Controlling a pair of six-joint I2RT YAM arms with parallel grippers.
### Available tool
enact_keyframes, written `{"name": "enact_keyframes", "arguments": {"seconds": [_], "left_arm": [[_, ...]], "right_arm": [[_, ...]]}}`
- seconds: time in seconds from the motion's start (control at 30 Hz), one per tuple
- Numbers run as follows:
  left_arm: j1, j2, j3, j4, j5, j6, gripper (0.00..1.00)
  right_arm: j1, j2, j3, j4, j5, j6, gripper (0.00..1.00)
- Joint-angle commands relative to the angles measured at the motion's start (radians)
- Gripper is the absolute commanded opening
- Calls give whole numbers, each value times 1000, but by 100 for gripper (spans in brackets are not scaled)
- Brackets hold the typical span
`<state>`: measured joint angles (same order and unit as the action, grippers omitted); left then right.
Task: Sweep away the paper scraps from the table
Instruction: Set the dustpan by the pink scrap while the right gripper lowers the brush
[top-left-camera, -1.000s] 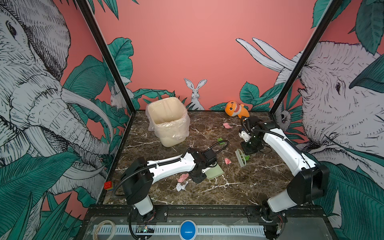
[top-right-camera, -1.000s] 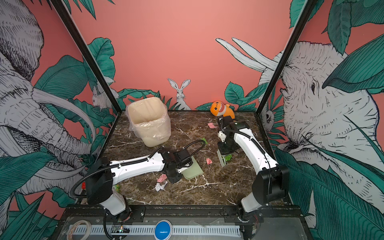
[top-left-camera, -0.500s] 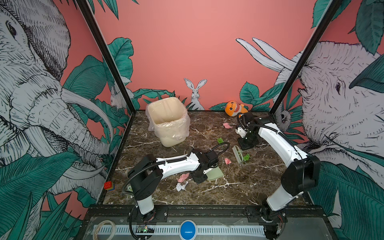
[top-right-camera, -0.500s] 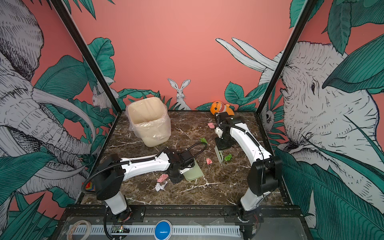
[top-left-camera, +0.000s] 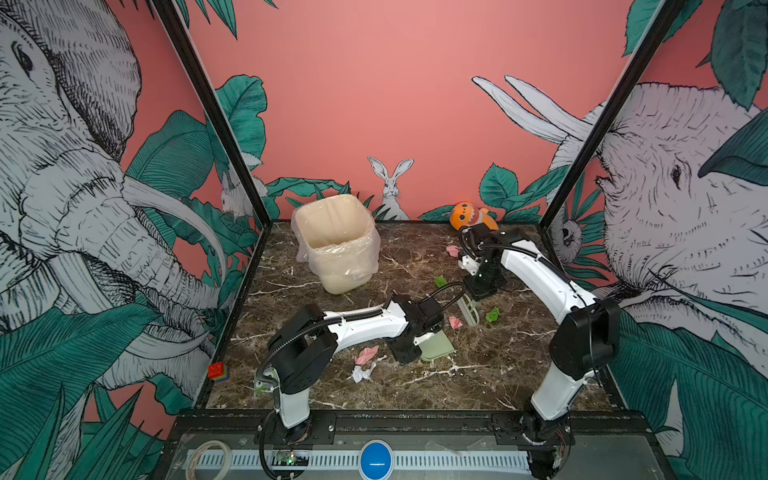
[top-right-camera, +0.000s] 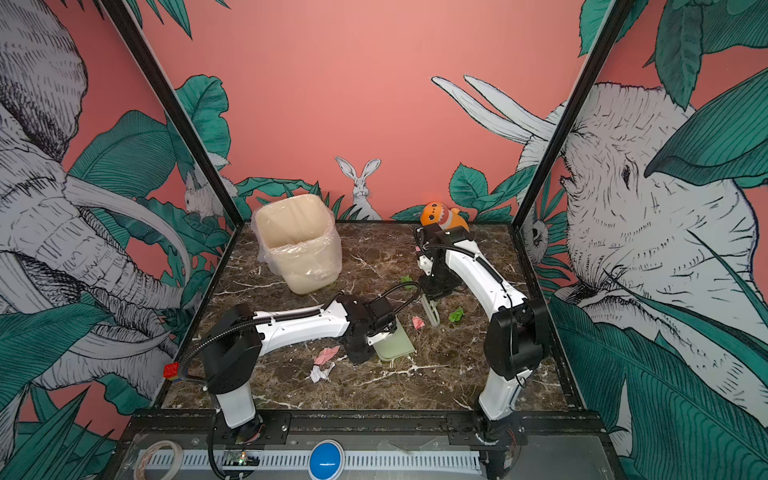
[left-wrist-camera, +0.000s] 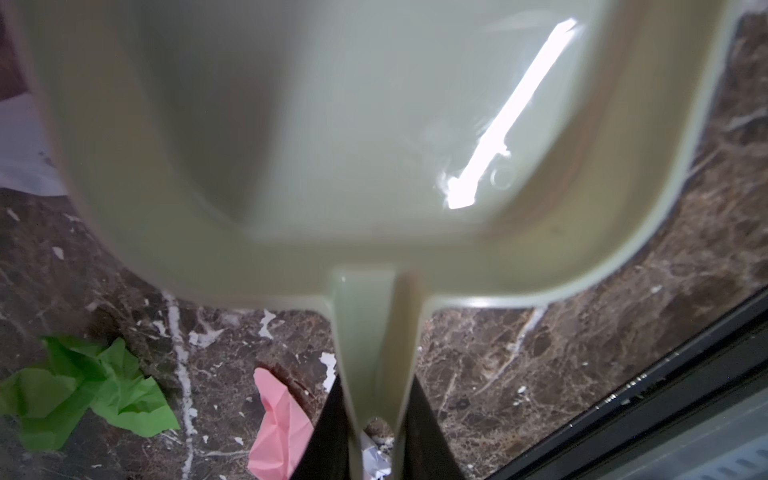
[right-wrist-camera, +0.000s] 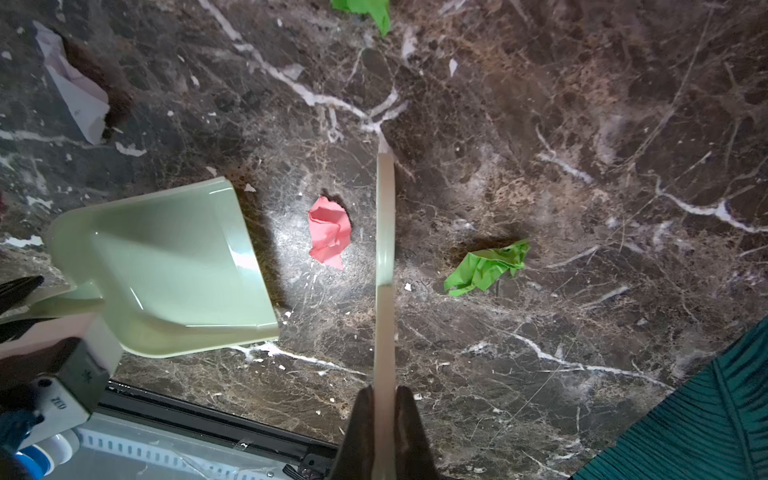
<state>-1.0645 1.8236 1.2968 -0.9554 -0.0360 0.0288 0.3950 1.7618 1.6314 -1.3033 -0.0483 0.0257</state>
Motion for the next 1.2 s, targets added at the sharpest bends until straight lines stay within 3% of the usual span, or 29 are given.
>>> {"name": "enact_keyframes", "arguments": {"seconds": [0.0, 0.4, 1.17], "left_arm": [[-5, 18, 29, -27, 23, 19, 9], [-5, 63, 70, -22, 17, 25, 9], [-5, 65, 61, 1, 0, 19, 9]], "right_arm": [[15, 3, 26, -46, 13, 0, 0], [47, -6, 16, -51, -6, 13, 0], [119, -153, -94, 27, -322, 87, 0]]}}
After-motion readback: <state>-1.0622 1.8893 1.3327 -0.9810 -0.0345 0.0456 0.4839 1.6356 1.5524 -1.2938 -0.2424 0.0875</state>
